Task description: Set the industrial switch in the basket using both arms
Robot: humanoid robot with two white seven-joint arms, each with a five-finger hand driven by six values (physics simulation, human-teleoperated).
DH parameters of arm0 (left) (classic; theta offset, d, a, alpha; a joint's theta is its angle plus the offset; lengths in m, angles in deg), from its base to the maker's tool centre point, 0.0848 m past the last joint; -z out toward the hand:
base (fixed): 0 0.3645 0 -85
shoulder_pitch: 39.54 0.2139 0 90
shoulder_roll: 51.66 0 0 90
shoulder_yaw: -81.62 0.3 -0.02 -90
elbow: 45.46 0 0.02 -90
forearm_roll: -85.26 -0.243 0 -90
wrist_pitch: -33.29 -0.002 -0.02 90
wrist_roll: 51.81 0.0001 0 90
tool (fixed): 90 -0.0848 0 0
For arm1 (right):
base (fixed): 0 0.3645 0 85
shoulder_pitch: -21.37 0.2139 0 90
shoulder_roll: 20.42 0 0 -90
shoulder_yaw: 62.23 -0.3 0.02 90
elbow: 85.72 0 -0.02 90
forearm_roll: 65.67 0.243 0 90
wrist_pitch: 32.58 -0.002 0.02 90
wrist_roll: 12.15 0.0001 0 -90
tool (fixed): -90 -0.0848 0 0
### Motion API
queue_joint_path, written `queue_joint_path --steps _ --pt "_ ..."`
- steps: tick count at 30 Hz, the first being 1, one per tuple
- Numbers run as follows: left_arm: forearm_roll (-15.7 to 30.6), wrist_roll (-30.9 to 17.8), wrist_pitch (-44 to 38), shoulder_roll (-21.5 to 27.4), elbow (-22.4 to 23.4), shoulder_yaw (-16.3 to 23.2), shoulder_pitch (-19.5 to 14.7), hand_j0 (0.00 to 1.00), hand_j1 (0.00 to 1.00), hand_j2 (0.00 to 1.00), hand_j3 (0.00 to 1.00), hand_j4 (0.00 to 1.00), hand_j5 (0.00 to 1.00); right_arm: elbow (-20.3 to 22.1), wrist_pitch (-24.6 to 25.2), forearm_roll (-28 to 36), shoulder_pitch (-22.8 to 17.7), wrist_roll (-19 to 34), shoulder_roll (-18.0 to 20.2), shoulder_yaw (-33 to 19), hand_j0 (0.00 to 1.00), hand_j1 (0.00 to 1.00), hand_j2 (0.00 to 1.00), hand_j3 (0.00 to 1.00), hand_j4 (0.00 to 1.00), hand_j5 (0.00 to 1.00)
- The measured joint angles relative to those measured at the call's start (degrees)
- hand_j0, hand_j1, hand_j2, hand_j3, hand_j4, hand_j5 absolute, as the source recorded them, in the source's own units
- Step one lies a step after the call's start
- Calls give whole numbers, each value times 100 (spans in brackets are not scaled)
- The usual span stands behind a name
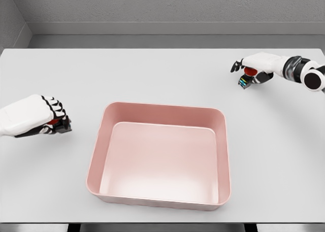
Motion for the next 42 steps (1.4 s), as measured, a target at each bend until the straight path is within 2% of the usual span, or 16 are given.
queue_joint_path --steps 4,8,12,14,20,29,33,42 --pt "113 1 0 65 -75 -75 -114 34 34 34 34 34 34 -3 -1 -1 0 5 -1 16 61 61 61 61 61 61" --pt "174 5 -1 72 -99 -88 -439 34 34 34 34 34 34 -20 8 3 0 -10 0 3 56 56 56 56 56 56" --pt "209 10 -1 45 -107 -86 -536 34 34 34 34 34 34 -7 -2 1 18 -2 0 7 55 55 55 55 55 55" --pt "210 10 0 32 -107 -83 -571 35 35 35 35 35 35 -8 -94 0 53 14 3 13 49 49 49 49 49 49" --pt "217 11 0 -4 -112 -69 -677 34 34 34 34 34 34 -1 -241 -54 123 86 14 11 48 48 48 48 48 48" --pt "217 -7 0 -369 -116 1 -923 35 35 35 35 35 35 33 -762 -110 264 103 38 1 44 44 44 44 44 44" --pt "215 -25 -1 -601 -114 137 -1230 35 35 35 35 35 35 42 -1003 -114 334 125 45 -2 43 43 43 43 43 43" --pt "169 -66 0 -997 -109 492 -1266 35 35 35 35 35 35 308 -1563 -119 431 157 134 -33 43 43 43 43 43 43"
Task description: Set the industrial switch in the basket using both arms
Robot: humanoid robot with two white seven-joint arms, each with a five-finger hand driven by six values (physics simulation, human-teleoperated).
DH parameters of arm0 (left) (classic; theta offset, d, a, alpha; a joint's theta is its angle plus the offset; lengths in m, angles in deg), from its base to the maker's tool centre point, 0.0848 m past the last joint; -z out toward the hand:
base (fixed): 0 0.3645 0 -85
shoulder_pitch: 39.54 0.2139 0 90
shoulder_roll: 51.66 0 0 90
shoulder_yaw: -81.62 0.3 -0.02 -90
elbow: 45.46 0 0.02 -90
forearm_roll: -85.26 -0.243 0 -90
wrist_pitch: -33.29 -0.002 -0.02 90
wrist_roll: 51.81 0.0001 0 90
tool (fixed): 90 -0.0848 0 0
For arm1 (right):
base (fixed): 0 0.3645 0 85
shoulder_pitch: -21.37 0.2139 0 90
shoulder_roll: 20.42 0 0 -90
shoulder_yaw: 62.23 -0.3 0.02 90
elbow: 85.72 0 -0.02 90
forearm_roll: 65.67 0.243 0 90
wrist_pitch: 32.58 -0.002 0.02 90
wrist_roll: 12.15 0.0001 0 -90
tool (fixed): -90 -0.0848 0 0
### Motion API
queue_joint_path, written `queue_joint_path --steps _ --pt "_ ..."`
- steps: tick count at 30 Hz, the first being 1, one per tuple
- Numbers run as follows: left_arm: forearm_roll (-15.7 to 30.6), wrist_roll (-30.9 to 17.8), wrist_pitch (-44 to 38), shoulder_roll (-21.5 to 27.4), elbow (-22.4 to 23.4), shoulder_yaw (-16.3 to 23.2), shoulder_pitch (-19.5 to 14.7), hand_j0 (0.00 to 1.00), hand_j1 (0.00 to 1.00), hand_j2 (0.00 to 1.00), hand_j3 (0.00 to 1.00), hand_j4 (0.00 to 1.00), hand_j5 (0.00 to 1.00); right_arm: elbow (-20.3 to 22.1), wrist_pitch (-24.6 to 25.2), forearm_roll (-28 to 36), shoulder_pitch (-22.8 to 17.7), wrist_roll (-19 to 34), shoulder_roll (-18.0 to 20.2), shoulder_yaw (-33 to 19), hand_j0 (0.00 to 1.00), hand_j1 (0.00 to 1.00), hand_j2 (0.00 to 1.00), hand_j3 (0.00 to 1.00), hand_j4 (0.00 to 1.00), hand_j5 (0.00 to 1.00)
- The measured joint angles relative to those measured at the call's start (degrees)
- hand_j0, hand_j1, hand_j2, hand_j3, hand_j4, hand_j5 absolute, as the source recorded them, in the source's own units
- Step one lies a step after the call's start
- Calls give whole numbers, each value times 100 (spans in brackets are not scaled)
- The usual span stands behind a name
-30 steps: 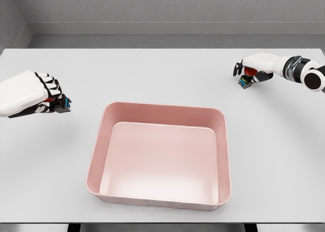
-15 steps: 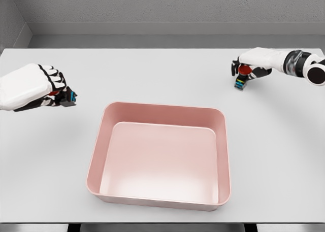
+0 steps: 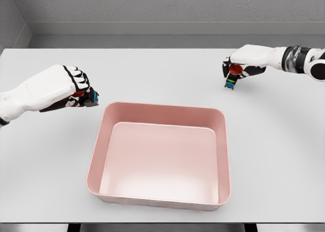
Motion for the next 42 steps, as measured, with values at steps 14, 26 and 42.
queue_joint_path --steps 14,26,42 --pt "-41 -460 1 -620 1 610 -281 35 35 35 35 35 35 1231 -244 14 246 32 692 -37 42 42 42 42 42 42" --pt "-175 -1172 7 -1288 3 1158 -492 38 38 38 38 38 38 2270 -245 180 457 29 1161 -43 41 41 41 41 41 41" --pt "-123 -1135 2 -1415 2 1360 -826 100 100 100 100 100 100 3086 -249 1198 466 510 1313 -17 40 40 40 40 40 40"
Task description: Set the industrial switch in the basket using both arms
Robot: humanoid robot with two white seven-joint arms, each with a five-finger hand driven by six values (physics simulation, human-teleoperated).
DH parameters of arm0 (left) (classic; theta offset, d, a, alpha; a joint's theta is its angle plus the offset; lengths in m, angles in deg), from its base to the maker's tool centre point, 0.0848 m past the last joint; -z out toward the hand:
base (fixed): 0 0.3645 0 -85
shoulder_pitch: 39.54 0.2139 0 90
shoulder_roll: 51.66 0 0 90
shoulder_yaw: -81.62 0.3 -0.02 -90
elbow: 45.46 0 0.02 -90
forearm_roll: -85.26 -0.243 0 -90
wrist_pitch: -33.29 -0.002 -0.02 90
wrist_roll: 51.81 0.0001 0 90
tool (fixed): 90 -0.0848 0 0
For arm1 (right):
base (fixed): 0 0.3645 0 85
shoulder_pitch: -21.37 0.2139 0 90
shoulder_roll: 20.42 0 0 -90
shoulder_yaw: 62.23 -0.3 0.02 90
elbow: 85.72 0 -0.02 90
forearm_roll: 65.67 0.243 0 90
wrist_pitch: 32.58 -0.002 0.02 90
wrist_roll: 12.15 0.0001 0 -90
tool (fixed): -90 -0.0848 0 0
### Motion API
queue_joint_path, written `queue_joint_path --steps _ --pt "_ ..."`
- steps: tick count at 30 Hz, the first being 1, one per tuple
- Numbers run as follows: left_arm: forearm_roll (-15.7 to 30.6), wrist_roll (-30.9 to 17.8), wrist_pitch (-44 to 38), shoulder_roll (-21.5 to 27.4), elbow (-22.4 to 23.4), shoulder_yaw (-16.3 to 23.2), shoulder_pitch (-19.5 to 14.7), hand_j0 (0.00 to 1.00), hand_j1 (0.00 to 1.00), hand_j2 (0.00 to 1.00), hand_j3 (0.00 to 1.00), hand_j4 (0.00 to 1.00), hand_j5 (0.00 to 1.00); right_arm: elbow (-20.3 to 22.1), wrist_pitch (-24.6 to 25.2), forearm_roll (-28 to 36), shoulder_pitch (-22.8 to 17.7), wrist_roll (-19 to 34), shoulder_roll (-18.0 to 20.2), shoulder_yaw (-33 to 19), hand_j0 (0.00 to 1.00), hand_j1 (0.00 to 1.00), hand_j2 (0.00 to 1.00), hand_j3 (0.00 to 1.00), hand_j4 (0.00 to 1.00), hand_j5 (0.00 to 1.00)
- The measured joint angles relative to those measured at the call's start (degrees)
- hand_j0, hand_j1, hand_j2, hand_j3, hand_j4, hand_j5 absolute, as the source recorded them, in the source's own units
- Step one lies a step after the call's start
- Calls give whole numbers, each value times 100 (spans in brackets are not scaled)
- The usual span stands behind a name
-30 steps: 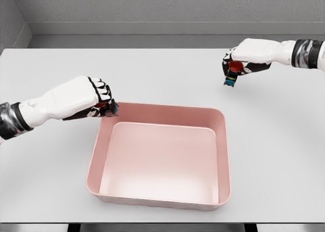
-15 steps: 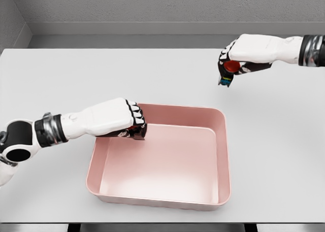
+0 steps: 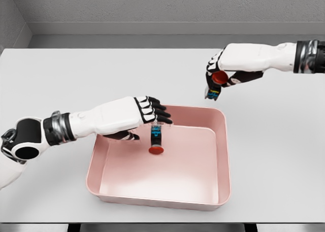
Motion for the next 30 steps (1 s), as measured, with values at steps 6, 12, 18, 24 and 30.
queue_joint_path --steps 6,12,18,24,30 --pt "517 71 0 1499 0 -15 -712 100 100 100 100 100 100 218 0 243 -18 100 43 30 41 41 41 41 41 41" --pt "692 481 0 2394 56 13 -686 100 100 100 100 100 100 574 -2 508 -53 123 130 94 41 41 41 41 41 41" --pt "686 536 -1 2430 27 184 -694 100 100 100 100 100 100 776 -1 666 -53 130 196 110 41 41 41 41 41 41" --pt "678 544 -1 2415 20 248 -694 100 100 100 100 100 100 914 -1 824 -62 134 239 168 41 41 41 41 41 41" --pt "673 545 -1 2418 26 257 -694 100 100 100 100 100 100 973 -2 1094 -62 134 253 288 41 41 41 41 41 41"
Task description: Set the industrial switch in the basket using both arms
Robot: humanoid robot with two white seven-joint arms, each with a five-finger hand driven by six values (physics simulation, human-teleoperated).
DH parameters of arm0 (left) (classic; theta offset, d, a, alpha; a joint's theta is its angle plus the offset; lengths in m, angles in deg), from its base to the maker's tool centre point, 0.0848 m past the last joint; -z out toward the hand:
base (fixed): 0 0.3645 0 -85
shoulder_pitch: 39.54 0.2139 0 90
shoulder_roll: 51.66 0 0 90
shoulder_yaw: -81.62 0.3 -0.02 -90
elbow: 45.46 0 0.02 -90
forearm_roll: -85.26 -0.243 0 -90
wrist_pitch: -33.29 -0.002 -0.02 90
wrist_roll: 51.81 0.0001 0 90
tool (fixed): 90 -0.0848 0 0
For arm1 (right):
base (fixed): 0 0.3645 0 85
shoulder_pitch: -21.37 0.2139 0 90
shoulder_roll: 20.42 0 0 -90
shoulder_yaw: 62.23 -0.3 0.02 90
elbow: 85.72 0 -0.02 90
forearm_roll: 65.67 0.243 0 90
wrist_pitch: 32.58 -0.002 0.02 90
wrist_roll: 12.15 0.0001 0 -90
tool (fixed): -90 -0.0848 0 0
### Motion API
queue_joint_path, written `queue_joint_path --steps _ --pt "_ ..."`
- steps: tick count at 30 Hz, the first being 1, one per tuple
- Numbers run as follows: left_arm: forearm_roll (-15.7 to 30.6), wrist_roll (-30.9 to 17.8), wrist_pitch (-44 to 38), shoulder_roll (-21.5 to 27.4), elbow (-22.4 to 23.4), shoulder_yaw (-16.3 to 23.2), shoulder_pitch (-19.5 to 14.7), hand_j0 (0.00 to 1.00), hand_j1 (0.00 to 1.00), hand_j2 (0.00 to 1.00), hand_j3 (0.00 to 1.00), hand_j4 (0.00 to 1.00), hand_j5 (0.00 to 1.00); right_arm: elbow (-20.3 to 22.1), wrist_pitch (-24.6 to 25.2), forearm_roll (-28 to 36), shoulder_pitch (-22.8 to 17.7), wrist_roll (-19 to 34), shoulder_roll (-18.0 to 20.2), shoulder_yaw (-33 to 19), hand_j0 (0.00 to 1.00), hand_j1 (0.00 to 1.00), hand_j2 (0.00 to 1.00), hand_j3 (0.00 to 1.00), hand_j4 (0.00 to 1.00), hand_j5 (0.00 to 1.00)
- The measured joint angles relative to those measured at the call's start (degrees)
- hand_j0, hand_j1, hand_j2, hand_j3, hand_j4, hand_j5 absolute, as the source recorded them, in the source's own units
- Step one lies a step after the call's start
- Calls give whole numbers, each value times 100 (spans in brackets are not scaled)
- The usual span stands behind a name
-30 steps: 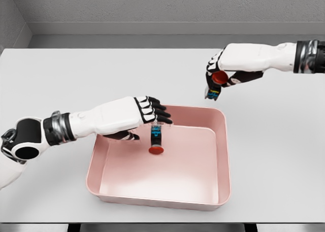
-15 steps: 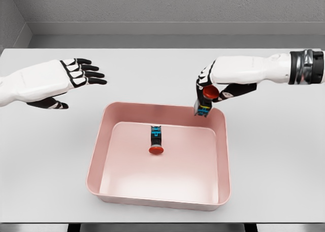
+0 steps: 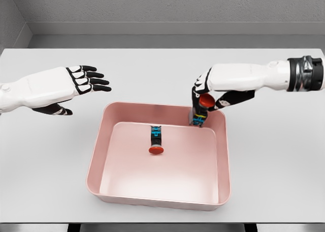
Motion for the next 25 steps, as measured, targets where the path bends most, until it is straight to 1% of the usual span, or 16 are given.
queue_joint_path --steps 7,10,11,12,13,20,22,25 --pt "-14 0 0 0 29 6 0 100 100 100 100 100 100 39 1 229 35 0 6 108 41 41 41 41 41 41" --pt "-17 -2 0 3 33 5 0 100 100 100 100 100 100 63 1 237 79 2 7 107 50 50 50 50 50 50" --pt "-18 -1 0 3 34 5 0 100 100 100 100 100 100 71 1 236 88 5 7 97 66 66 66 66 66 66" --pt "-18 -1 0 3 34 6 0 100 100 100 100 100 100 76 1 232 159 15 2 87 90 90 90 90 90 90" --pt "-18 -3 0 4 34 7 0 100 100 100 100 100 100 80 2 233 211 25 -8 78 100 100 100 100 100 100" --pt "-26 -8 0 4 43 9 0 100 100 100 100 100 100 86 0 221 246 171 -17 35 100 100 100 100 100 100" --pt "-27 -8 0 4 44 7 0 100 100 100 100 100 100 60 -1 196 167 253 167 -123 100 100 100 100 100 100" --pt "-27 -8 0 4 44 3 -9 100 100 100 100 100 100 -116 -4 -85 -413 311 558 -530 100 100 100 100 100 100"
